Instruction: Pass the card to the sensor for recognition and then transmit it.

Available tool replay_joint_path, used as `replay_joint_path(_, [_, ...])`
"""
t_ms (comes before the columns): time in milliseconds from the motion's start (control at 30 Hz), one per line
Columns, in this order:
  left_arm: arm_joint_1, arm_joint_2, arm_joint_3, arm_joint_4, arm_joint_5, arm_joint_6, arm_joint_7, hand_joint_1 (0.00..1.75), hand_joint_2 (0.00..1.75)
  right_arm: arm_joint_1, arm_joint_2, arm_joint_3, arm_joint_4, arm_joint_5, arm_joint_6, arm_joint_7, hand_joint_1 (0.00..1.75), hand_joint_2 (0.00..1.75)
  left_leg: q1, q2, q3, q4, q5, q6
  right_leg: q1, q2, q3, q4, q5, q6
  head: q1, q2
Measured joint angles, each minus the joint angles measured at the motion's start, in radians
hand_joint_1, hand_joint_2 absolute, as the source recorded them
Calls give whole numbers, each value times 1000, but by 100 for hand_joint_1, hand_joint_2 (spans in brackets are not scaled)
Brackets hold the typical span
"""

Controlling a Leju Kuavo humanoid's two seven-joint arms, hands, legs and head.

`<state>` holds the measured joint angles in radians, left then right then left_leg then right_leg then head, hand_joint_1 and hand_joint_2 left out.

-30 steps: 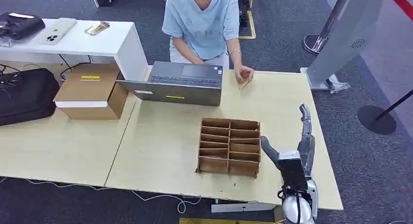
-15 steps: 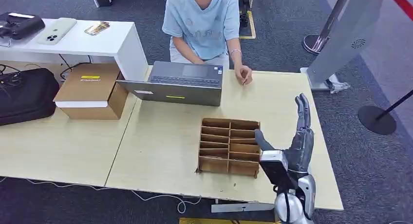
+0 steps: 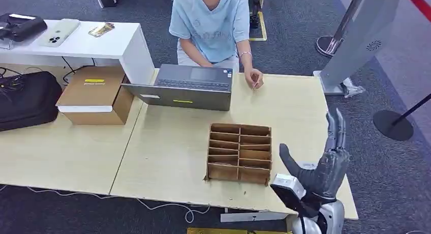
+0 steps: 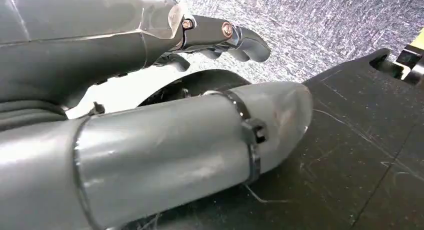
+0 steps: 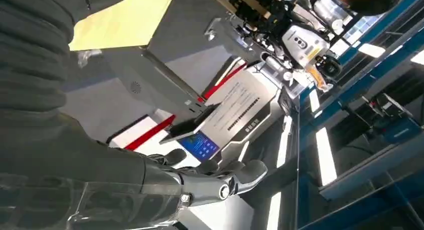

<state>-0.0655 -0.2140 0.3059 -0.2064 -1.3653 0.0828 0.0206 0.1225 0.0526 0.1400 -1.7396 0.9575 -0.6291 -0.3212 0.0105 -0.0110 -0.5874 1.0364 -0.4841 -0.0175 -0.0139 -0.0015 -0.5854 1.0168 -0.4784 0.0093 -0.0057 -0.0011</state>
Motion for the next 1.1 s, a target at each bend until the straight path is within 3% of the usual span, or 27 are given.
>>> replay_joint_path(300, [4,-1,-1,0,-17,1,1,0,0,24,0,5,-18,6,28,4,0,175,0,0,0,0,0,0,0,0,0,0,0,0,0,0])
replay_joint_path(433, [5,-2,-2,0,-30,0,0,0,0,-14,0,11,-5,28,43,12,0,175,0,1,0,0,0,0,0,1,0,0,0,0,0,0])
replay_joint_path(700, [0,-7,-27,0,-52,-23,-9,0,0,-241,-5,71,147,261,101,144,0,175,0,2,1,0,2,0,0,1,0,1,2,-2,0,0])
replay_joint_path(1100, [-7,-8,-48,0,-58,-38,-23,0,0,-628,-24,130,498,236,183,205,0,175,0,2,1,0,3,-1,0,1,0,1,3,-2,0,0])
